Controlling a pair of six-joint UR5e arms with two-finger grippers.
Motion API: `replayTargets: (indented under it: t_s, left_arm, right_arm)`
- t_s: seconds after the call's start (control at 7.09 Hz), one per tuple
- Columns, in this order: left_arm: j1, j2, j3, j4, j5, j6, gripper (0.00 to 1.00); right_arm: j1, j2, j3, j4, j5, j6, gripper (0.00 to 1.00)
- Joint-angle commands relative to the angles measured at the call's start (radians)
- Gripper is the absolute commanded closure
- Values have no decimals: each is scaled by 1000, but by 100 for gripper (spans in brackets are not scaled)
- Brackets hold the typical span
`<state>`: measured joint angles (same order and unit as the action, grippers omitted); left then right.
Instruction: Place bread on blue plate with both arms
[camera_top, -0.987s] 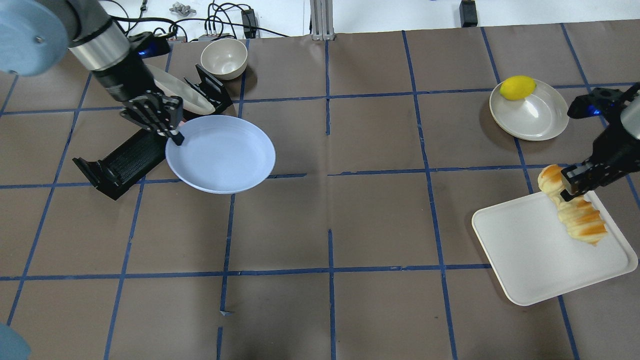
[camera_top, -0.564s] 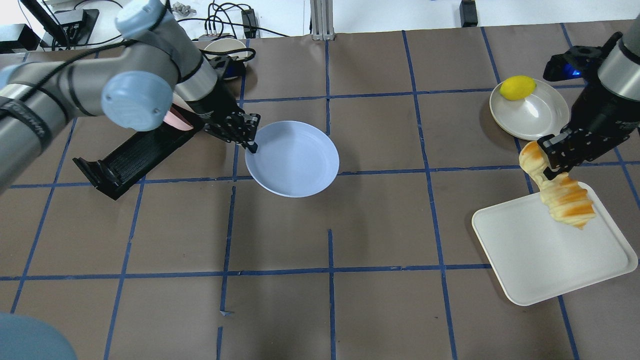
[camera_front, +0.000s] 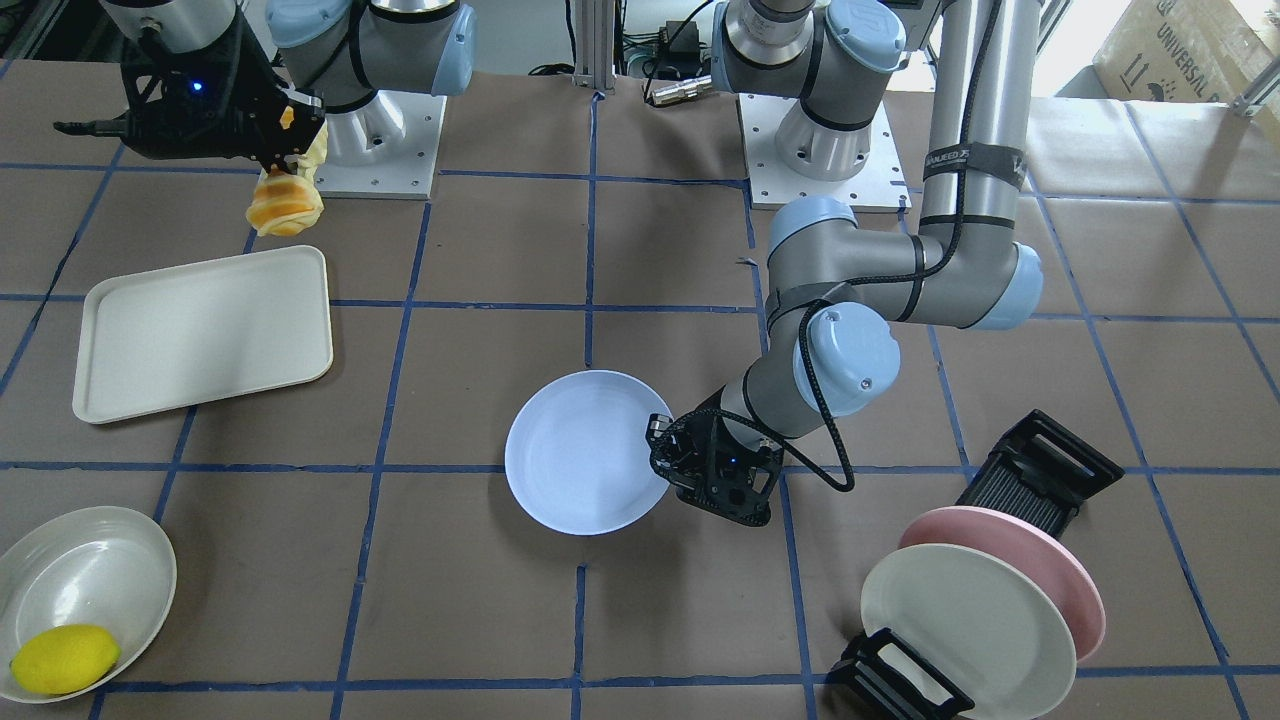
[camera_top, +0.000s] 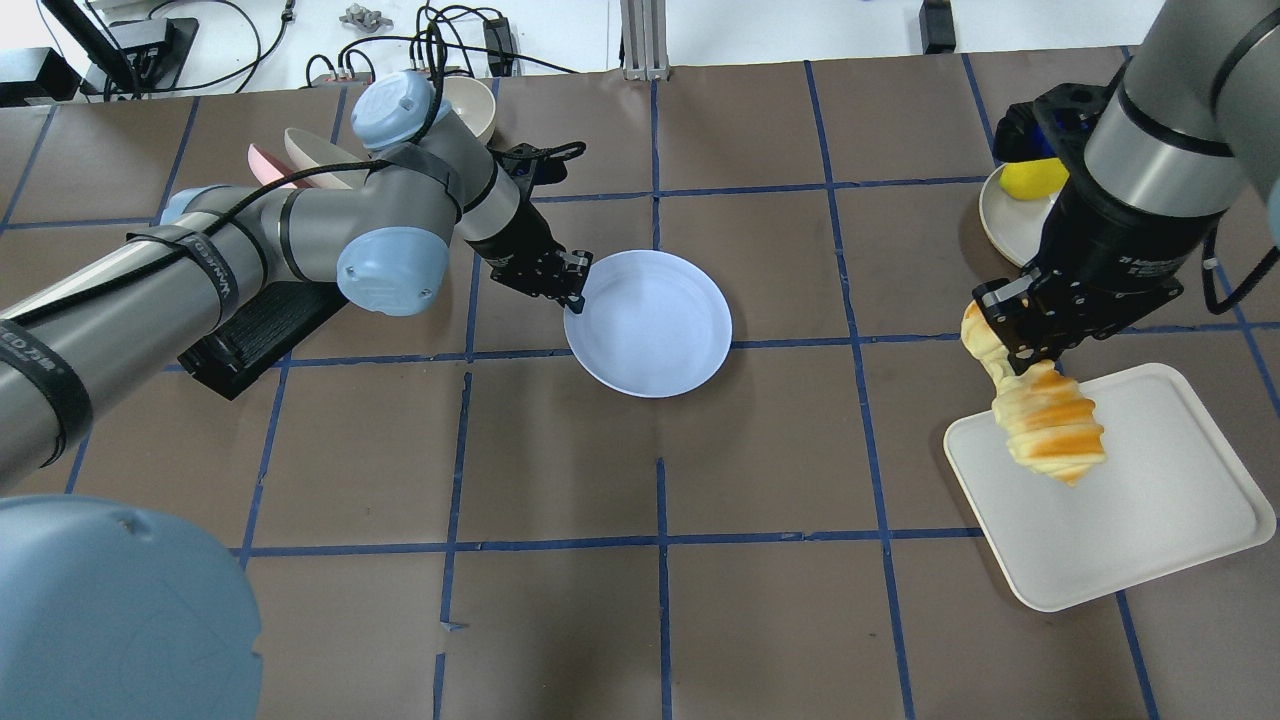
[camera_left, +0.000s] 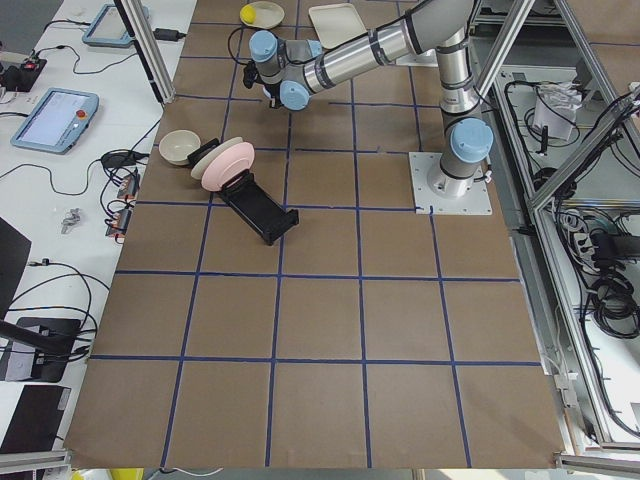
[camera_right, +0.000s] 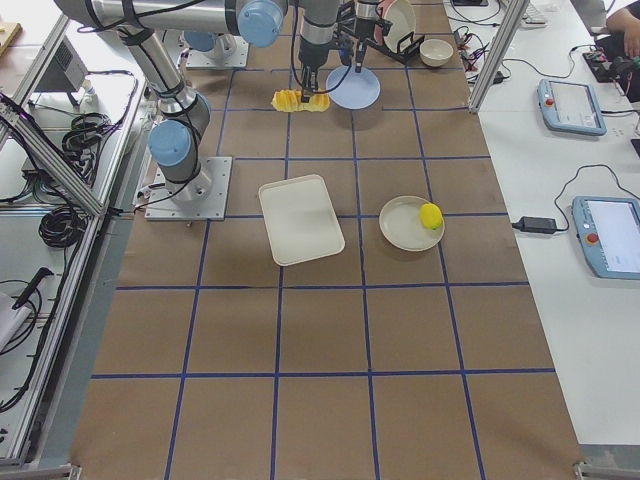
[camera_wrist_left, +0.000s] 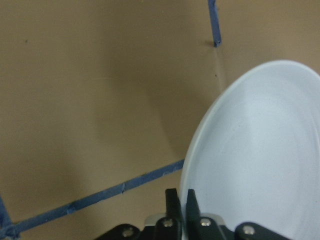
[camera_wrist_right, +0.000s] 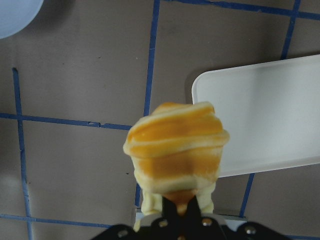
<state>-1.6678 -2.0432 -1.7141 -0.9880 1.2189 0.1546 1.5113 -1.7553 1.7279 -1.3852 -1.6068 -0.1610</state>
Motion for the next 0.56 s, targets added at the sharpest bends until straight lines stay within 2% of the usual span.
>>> replayTargets:
  t_s: [0.0,0.14,0.28,0.42]
  left_arm:
    - [-7,-17,-53,101,5,-6,26]
    - [-7,9,-76,103,4,-33,1]
    - [6,41,-75,92,16,-36,0]
    - [49,123,-76,16,54,-36,0]
  right_arm:
    - [71,-15,10,11,1,98,83]
    - [76,-22,24,11,2,100,83]
    - [78,-36,39,11,16,100,83]
    - [78,-44,57,8,18,84,83]
